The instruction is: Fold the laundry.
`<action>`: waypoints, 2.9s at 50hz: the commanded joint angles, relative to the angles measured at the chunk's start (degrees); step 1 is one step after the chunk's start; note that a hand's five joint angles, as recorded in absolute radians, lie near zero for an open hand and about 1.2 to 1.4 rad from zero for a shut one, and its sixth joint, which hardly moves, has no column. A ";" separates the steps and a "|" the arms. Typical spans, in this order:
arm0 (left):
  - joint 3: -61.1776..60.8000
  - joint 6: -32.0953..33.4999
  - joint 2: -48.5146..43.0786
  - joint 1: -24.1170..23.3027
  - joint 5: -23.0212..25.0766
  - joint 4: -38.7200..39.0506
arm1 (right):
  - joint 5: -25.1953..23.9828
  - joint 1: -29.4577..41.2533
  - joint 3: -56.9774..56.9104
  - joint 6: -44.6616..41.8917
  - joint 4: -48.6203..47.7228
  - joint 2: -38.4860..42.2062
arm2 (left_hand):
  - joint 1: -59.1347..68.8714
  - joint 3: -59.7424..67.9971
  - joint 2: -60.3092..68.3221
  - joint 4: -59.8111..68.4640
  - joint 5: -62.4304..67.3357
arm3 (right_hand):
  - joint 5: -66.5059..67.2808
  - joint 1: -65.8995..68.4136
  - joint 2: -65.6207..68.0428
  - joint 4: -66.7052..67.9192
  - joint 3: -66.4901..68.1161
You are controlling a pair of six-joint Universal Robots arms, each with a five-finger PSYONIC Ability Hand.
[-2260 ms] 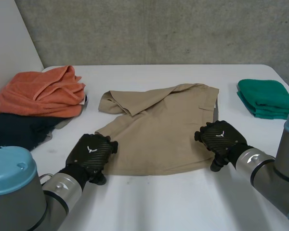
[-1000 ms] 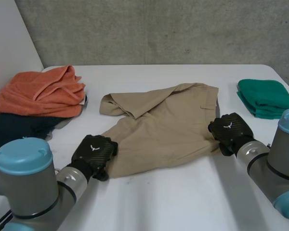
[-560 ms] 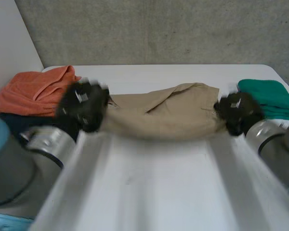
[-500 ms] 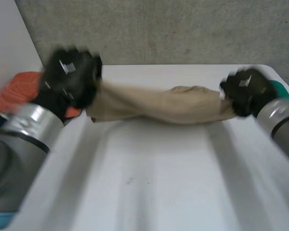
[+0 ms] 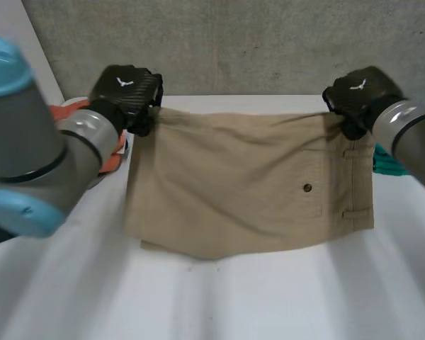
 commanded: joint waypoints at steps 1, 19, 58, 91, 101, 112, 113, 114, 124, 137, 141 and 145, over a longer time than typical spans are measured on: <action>16.39 -0.26 -9.02 1.78 -0.10 10.20 | 5.11 2.02 -5.90 1.02 -17.10 5.54 | 16.69 11.64 11.42 11.18 13.04 | 11.43 16.02 12.17 11.18 11.65; 15.02 -0.87 -3.84 1.69 -1.07 34.66 | 6.43 5.10 -10.57 3.04 -47.01 7.12 | 16.69 11.64 11.42 11.18 13.04 | 11.43 16.02 12.17 11.18 11.65; -37.47 17.49 23.23 -8.93 3.31 -34.65 | 1.25 4.31 32.76 -20.33 20.58 -11.24 | 16.69 11.64 11.42 11.18 13.04 | 11.43 16.02 12.17 11.18 11.65; 17.63 15.83 -27.12 -0.77 1.13 22.16 | 11.27 5.01 11.42 -11.45 -33.02 12.64 | 16.69 11.64 11.42 11.18 13.04 | 11.43 16.02 12.17 11.18 11.65; 35.75 15.91 -42.77 -1.56 2.62 26.83 | 13.10 5.19 -4.22 -15.32 -39.88 29.60 | 16.69 11.64 11.42 11.18 13.04 | 11.43 16.02 12.17 11.18 11.65; 25.75 14.08 -37.09 -4.11 1.75 28.51 | 14.08 4.58 0.50 -3.47 -36.83 19.97 | -53.31 -58.36 -58.58 -58.82 -56.96 | -58.57 -53.98 -57.83 -58.82 -58.35; 24.25 13.72 -35.41 -4.02 1.40 28.50 | 12.34 4.40 2.60 -0.41 -32.90 16.30 | -53.31 -58.36 -58.58 -58.82 -56.96 | -58.57 -53.98 -57.83 -58.82 -58.35; 22.67 13.19 -33.83 -3.94 1.13 28.50 | 11.36 4.23 3.49 0.93 -30.42 14.52 | -53.31 -58.36 -58.58 -58.82 -56.96 | -58.57 -53.98 -57.83 -58.82 -58.35; 2.45 5.20 -18.00 -3.76 -0.19 28.68 | 3.01 -2.63 12.63 12.01 -3.25 5.54 | -53.31 -58.36 -58.58 -58.82 -56.96 | -46.05 -41.46 -45.31 -46.29 -45.82; -4.24 2.64 -15.62 -4.64 -0.19 28.59 | 1.07 -3.86 20.37 12.10 -15.36 11.07 | -53.31 -58.36 -58.58 -58.82 -56.96 | -21.08 -16.49 -20.34 -21.33 -20.85; -4.24 2.64 -15.53 -4.90 -0.36 28.50 | 1.60 -4.30 20.37 11.93 -17.21 11.78 | -53.31 -58.36 -58.58 -58.82 -56.96 | 11.43 16.02 12.17 11.18 11.65; -5.20 2.64 -13.43 -4.81 -0.28 28.24 | 3.00 -7.36 23.08 8.34 -19.75 8.64 | -53.31 -58.36 -58.58 -58.82 -56.96 | 11.43 16.02 12.17 11.18 11.65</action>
